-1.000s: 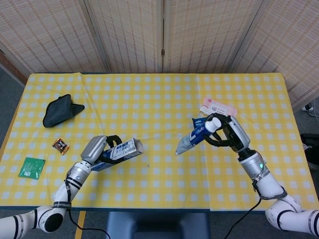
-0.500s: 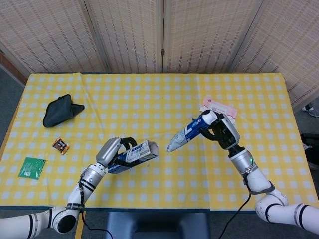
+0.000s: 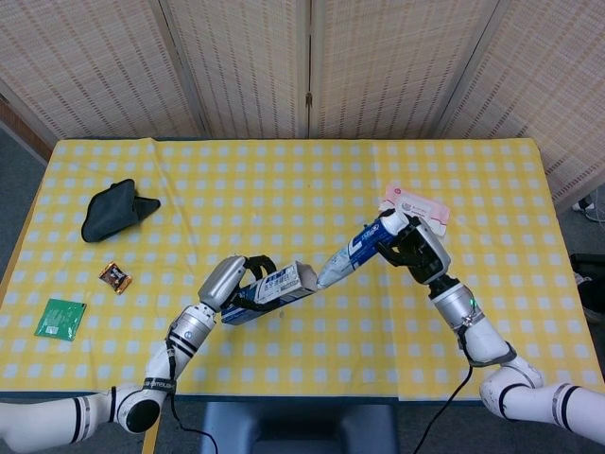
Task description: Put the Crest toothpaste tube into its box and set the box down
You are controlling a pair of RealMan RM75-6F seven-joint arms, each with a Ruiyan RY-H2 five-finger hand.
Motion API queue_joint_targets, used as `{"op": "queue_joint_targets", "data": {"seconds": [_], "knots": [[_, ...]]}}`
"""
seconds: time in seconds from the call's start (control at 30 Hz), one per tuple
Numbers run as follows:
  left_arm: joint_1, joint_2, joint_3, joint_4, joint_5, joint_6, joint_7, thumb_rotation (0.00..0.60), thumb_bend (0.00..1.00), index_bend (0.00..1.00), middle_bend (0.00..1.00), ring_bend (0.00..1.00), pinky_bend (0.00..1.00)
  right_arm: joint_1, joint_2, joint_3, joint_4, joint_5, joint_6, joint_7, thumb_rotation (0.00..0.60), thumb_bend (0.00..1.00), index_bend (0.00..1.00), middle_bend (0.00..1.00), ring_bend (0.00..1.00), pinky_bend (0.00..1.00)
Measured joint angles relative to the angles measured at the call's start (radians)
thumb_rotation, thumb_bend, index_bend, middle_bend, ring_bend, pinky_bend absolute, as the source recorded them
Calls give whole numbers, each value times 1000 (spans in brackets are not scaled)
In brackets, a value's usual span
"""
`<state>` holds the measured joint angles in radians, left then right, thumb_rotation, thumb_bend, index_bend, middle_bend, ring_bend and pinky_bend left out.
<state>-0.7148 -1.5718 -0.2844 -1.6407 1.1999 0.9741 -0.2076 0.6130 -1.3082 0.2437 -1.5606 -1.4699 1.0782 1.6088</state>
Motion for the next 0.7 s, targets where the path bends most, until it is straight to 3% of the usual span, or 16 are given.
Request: {"op": "queue_joint_targets", "data": {"seconds": [0.43, 0.7], "knots": [[-8, -22, -7, 10, 12, 6, -47, 600, 232, 685, 691, 648, 465, 19, -40, 5, 59, -6, -4, 38, 600, 340, 952, 707, 847, 889], [-15, -50, 0, 30, 19, 4, -68, 600, 232, 685, 691, 648, 464, 36, -55, 7, 97, -29, -3, 165, 600, 340, 952, 707, 846, 889]]}}
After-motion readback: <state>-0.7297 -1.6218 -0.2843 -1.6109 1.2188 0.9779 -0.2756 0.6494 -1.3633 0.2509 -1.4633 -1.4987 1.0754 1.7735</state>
